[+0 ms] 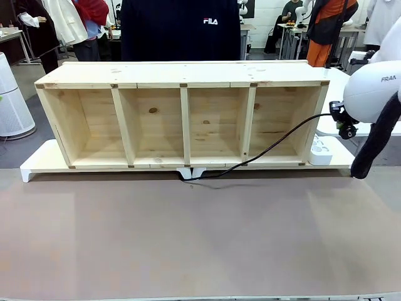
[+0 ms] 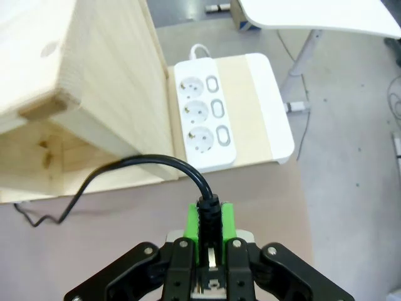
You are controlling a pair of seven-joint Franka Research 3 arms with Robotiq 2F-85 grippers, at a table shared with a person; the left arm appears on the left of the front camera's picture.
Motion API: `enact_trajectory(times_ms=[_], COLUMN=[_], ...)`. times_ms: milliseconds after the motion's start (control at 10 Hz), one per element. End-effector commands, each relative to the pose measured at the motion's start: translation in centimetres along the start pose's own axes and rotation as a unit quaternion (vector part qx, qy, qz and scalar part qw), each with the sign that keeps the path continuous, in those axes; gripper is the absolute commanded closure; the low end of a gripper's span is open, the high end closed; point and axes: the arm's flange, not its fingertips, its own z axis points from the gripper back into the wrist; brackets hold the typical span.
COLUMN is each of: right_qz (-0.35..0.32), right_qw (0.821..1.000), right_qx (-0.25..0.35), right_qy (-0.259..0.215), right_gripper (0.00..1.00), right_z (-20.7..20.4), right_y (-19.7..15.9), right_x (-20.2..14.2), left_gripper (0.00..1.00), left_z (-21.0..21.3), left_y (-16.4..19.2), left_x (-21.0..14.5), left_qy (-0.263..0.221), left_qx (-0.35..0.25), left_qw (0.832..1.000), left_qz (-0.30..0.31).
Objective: Perform cable management.
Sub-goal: Pull the grasped Power Cable to the location of the Power Strip.
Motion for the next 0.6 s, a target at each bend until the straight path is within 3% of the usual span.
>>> enact_trajectory(times_ms=[0, 500], right_qz=[-0.009, -0.002], right_qw=[0.999, 0.999], right_qx=[-0.03, -0.035], right_qy=[-0.012, 0.003], right_gripper=[0.84, 0.84], right_z=[-1.1, -3.3], right_y=[0.5, 0.6], right_x=[2.1, 4.7], left_gripper=[0.0, 0.0], left_z=[-0.2, -0.2], left_y=[0.0, 0.0], left_x=[0.1, 0.1], left_qy=[-0.004, -0.004], left_qx=[0.001, 0.001], left_qw=[1.0, 1.0], left_qz=[0.008, 0.008])
